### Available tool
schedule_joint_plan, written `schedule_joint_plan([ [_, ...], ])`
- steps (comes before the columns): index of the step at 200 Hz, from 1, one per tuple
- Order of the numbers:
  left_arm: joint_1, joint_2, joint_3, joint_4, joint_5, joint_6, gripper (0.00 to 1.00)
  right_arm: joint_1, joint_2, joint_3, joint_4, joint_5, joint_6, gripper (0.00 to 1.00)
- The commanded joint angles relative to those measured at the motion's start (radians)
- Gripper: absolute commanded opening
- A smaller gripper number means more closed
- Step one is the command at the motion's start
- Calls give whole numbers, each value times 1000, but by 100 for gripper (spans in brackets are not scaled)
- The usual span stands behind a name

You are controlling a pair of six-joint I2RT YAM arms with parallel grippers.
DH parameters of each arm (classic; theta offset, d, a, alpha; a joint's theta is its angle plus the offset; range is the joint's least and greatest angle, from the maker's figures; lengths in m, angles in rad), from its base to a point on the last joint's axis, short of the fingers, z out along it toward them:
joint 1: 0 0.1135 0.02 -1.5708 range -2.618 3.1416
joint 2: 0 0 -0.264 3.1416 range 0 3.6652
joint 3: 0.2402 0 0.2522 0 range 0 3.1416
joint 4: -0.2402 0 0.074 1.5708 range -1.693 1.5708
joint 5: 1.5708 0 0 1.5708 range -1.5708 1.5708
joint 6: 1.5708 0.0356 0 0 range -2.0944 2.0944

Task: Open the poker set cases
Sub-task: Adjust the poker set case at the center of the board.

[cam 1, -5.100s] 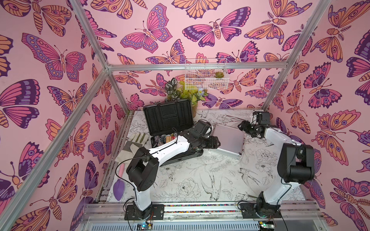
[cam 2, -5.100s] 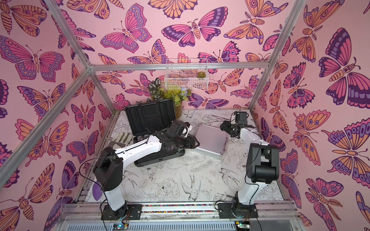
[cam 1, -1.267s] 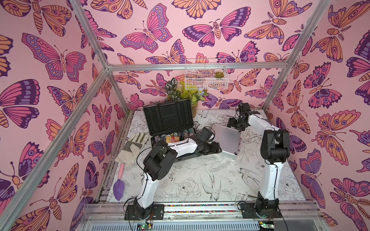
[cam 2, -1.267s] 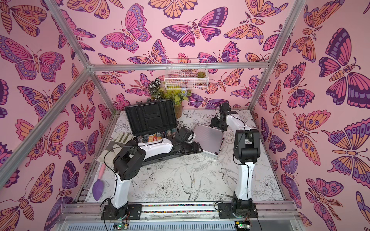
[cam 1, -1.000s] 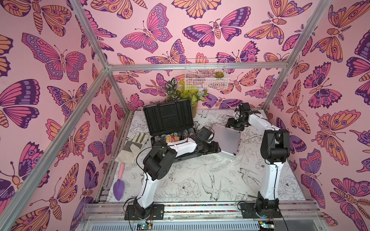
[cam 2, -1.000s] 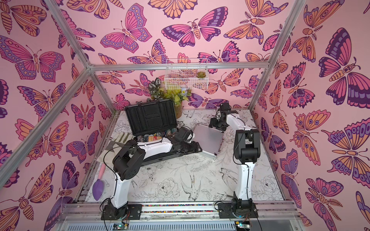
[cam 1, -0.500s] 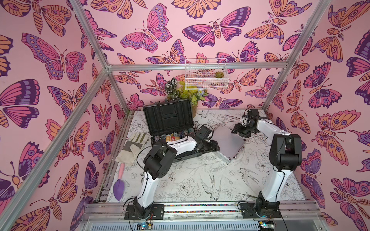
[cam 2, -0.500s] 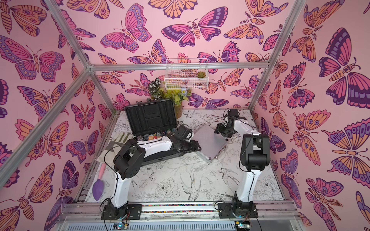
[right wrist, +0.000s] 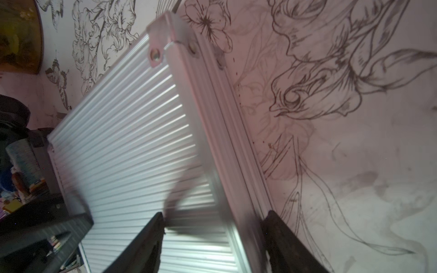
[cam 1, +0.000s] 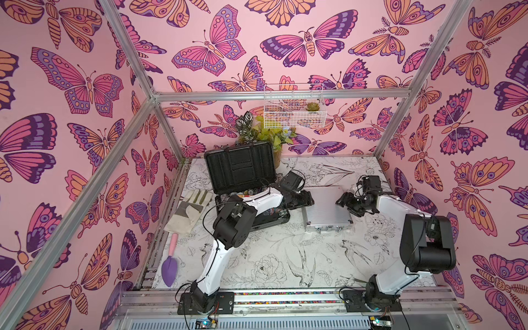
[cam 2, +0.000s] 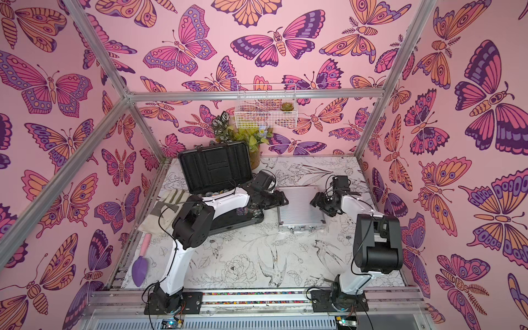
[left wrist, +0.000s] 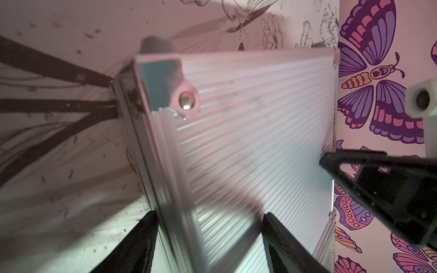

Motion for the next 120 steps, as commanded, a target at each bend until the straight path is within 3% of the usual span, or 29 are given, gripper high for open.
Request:
schedule_joint_plan([
  [1,-19,43,69,58,53,22,71,31,-32,-64,-35,-113,52,69],
  [42,-16,78,128,47,68,15,71,32,-79,-51,-69,-96,30,71],
  [90,16,32,92,35,48,35,75,32,-110,-39,-157,-54,18,79],
  [108,35,-8,63,35,33,56,77,32,-177,-43,-210,37,14,86],
  [114,40,-22,55,35,26,64,78,32,-198,-41,-233,67,12,100],
  [120,43,-34,47,34,21,71,78,31,-221,-36,-253,91,11,99],
])
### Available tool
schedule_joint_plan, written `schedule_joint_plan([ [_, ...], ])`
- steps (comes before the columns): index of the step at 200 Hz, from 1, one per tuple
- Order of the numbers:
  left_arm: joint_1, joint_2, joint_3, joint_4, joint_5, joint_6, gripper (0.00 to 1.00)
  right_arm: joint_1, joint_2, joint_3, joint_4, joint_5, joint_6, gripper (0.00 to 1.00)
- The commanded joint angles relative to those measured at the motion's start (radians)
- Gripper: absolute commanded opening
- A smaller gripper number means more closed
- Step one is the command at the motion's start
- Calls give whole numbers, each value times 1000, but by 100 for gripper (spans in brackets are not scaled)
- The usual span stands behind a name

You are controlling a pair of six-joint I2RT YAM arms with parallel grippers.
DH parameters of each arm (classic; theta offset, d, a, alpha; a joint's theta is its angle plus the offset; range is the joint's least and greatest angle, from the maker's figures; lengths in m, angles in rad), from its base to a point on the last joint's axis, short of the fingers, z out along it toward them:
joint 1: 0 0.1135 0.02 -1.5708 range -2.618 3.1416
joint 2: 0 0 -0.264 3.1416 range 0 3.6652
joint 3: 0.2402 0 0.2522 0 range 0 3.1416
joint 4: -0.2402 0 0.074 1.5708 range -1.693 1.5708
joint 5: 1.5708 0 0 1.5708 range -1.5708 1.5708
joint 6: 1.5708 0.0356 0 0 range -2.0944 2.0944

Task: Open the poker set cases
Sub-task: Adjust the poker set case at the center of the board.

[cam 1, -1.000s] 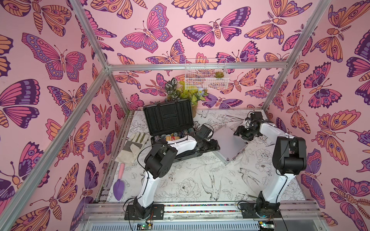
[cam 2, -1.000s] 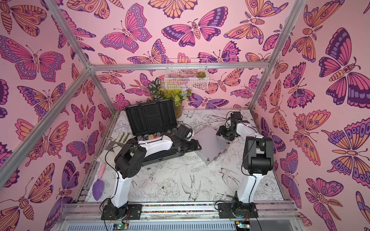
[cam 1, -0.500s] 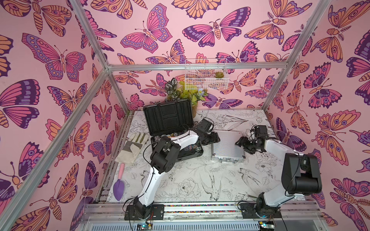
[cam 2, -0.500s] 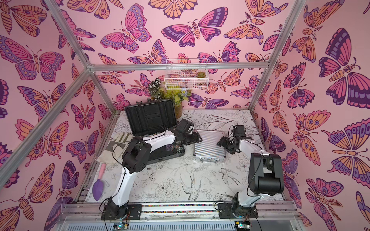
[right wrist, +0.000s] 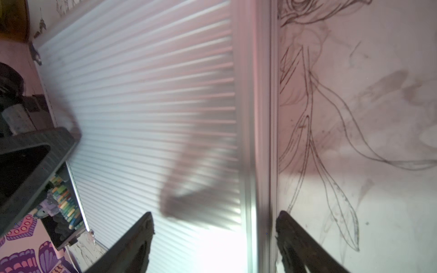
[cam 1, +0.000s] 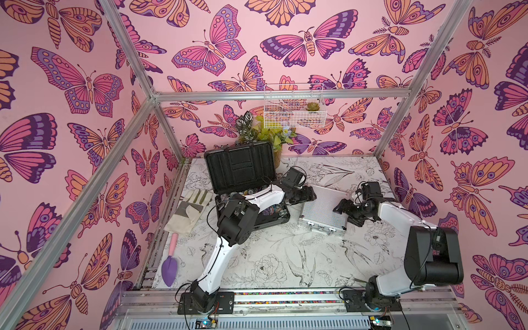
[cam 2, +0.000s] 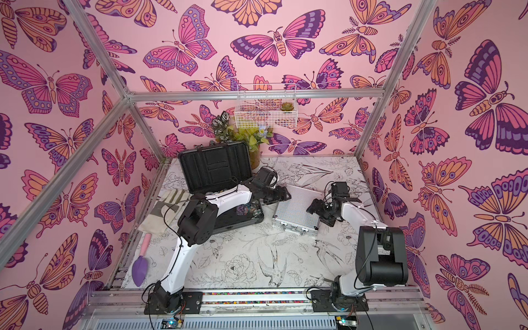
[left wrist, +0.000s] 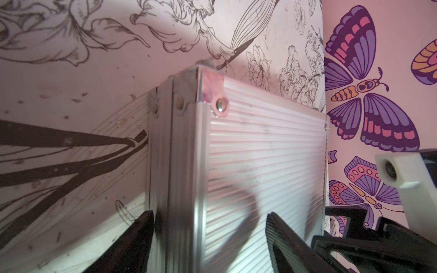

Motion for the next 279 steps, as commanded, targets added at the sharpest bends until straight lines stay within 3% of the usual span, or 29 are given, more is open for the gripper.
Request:
schedule_joint_plan([
  [1,26,-92,-37,19,10,46,78,7,-95,24,-119,97,-13,99],
  [24,33,-134,-52,19,-8,74,79,23,-191,44,-178,144,-15,100],
  [40,33,-153,-63,19,-16,90,79,93,-272,67,-208,218,-32,96],
  [58,33,-173,-87,16,-9,107,78,257,-334,86,-209,310,-98,87],
  [79,33,-204,-124,0,-3,145,77,497,-332,108,-219,433,-233,63],
  [109,33,-263,-186,-48,-39,213,74,706,-301,71,-186,532,-415,52],
  [158,33,-307,-250,-70,-29,269,73,721,-318,-67,-98,305,-759,49],
  [176,32,-299,-250,-72,-10,269,72,720,-291,-87,-91,362,-863,44],
  [197,30,-283,-251,-80,-6,260,70,717,-254,-93,-60,487,-898,39],
  [252,20,-249,-256,-80,20,222,69,661,-185,-97,-7,463,-943,35],
  [279,15,-252,-270,-83,21,206,69,659,-195,-92,24,510,-863,38],
])
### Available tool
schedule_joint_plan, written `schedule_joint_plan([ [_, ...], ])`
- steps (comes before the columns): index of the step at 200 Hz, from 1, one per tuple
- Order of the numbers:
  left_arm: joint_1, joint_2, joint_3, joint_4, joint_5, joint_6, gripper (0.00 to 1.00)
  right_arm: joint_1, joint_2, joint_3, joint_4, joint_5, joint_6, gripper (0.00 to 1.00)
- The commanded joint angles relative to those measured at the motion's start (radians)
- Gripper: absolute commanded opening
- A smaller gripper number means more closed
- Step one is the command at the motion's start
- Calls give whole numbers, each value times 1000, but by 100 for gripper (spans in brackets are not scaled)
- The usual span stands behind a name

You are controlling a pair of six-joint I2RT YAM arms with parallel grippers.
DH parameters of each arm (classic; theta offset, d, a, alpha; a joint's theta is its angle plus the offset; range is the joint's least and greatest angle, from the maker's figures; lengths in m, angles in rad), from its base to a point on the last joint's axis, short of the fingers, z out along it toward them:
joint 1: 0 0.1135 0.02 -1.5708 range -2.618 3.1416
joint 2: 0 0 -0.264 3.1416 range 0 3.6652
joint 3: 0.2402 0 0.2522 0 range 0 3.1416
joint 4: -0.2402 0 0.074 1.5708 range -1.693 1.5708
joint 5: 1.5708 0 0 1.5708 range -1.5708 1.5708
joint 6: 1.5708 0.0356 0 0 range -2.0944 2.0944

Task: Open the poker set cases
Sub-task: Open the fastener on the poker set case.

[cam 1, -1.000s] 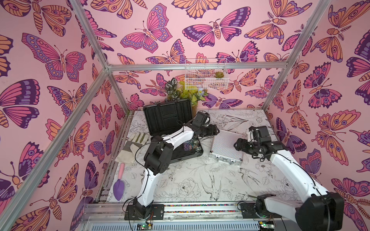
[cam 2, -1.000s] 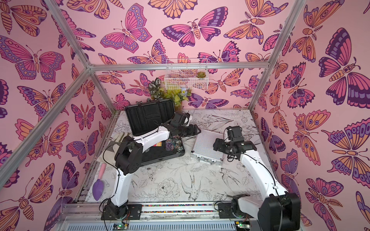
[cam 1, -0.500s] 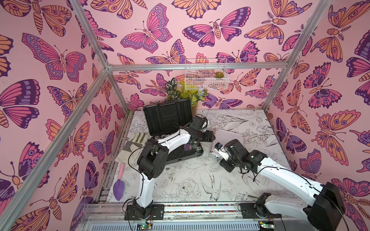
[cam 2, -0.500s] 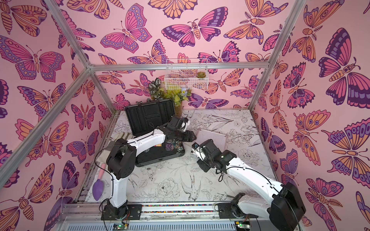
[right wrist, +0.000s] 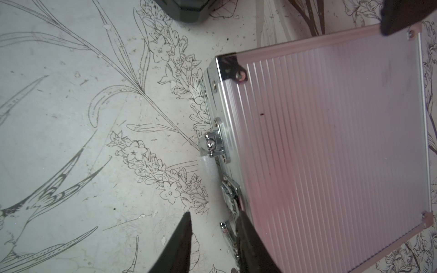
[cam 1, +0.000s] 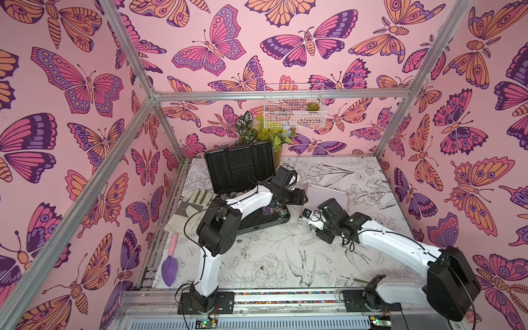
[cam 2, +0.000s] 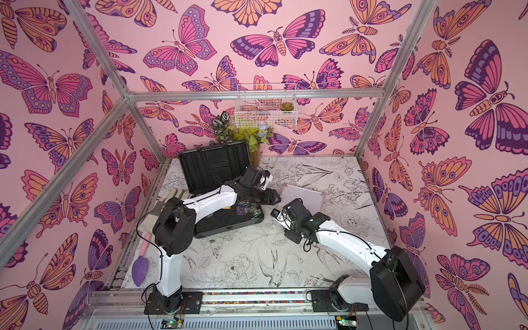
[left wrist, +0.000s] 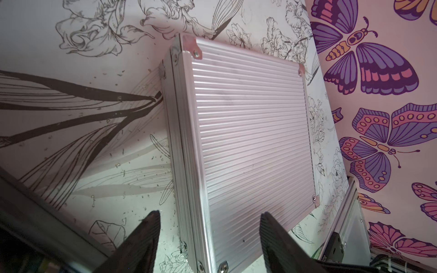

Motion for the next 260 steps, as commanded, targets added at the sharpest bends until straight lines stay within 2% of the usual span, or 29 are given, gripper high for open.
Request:
schedule_joint_plan([
  [1,-6,15,-27,-22,22,-22,69,-6,-8,0,36,44,60,39],
  [19,-5,-5,-45,-19,18,-45,69,-26,-53,2,49,16,275,45],
  [41,-7,-10,-57,-5,30,-56,69,-33,-190,-91,123,-56,497,52],
  [59,-10,6,-47,-3,50,-73,69,-35,-302,-140,106,39,734,62],
  [76,-13,20,-38,-4,62,-83,69,-35,-359,-117,14,71,869,69],
  [89,-14,28,-35,-1,63,-91,69,-46,-362,-94,-52,78,970,71],
  [111,-14,39,-30,2,68,-109,69,-84,-390,-154,-16,-49,1109,72],
  [145,-15,56,-17,3,81,-125,69,-211,-499,-366,180,-230,1193,72],
  [168,-15,70,-12,3,84,-139,69,-270,-499,-457,297,-297,1209,72],
  [211,-17,82,-4,3,86,-160,69,-280,-349,-493,524,-345,1141,74],
  [260,-16,88,-7,3,83,-170,69,-315,-263,-521,640,-288,1102,80],
])
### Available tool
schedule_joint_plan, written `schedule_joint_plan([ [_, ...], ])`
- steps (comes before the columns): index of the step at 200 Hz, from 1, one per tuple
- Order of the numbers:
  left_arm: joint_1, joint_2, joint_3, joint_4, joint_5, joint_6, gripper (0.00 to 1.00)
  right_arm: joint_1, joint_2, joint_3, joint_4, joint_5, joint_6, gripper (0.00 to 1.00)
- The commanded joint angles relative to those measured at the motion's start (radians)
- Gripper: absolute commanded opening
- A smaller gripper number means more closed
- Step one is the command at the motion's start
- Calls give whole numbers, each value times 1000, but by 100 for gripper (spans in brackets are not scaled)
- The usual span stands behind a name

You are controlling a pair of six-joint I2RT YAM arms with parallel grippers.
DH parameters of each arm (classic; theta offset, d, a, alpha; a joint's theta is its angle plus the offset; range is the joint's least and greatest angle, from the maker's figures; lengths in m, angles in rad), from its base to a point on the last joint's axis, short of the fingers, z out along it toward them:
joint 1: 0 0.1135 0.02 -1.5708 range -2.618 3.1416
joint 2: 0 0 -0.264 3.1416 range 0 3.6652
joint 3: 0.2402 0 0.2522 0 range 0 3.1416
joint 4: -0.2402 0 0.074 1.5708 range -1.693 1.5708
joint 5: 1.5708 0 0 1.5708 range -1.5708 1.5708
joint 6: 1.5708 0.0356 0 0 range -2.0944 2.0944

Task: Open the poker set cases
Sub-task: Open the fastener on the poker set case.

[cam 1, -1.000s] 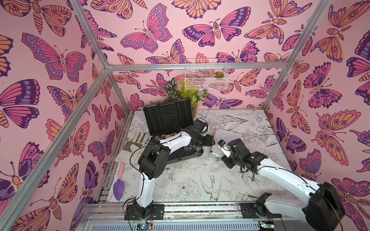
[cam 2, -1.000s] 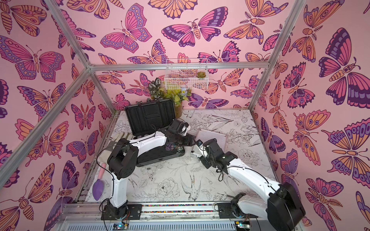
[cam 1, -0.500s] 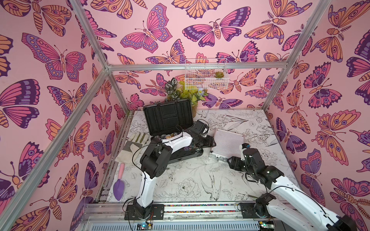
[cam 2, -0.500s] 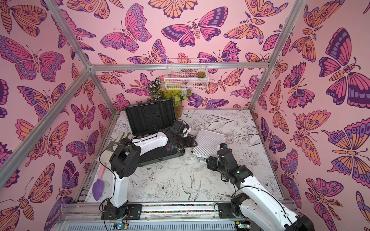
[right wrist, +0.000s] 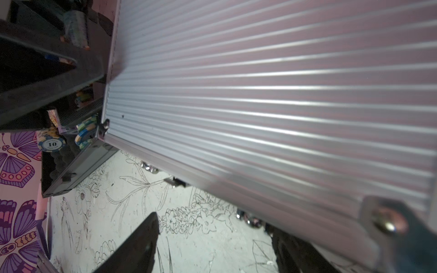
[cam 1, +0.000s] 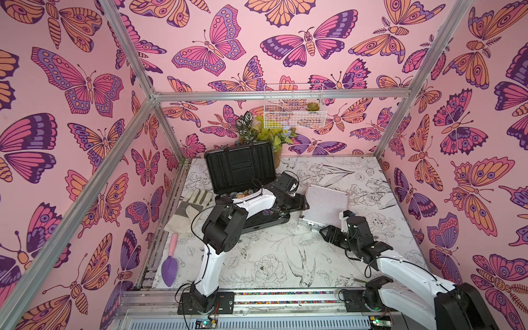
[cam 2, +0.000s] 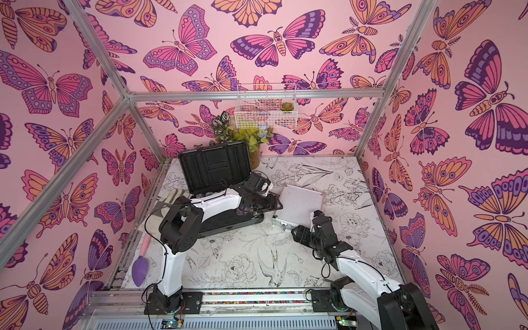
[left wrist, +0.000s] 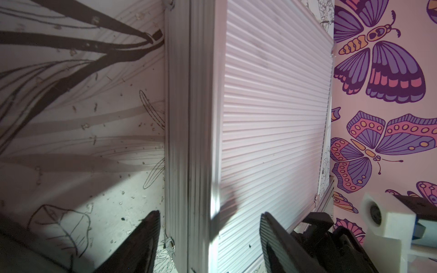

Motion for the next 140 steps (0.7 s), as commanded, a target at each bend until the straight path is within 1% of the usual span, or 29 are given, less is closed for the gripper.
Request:
schedule_joint_plan([
  [1,-3,26,11,1,11,-11,69,-27,16,-27,112,19,-31,80],
  [29,-4,38,17,1,12,-20,69,-47,29,-66,262,-45,-68,79],
  [43,-4,46,19,1,12,-25,69,-47,37,-60,282,-81,-107,78],
  [71,-5,58,22,1,16,-32,69,-70,52,-48,293,-190,-134,69],
  [104,-12,72,28,6,23,-42,69,-74,100,-66,356,-279,-96,61],
  [113,-15,76,30,8,29,-46,69,-74,114,-76,382,-283,-79,62],
  [127,-17,84,31,17,47,-60,68,-74,132,-93,402,-250,-64,72],
  [140,-17,91,31,23,65,-77,68,-74,145,-99,421,-237,-68,74],
])
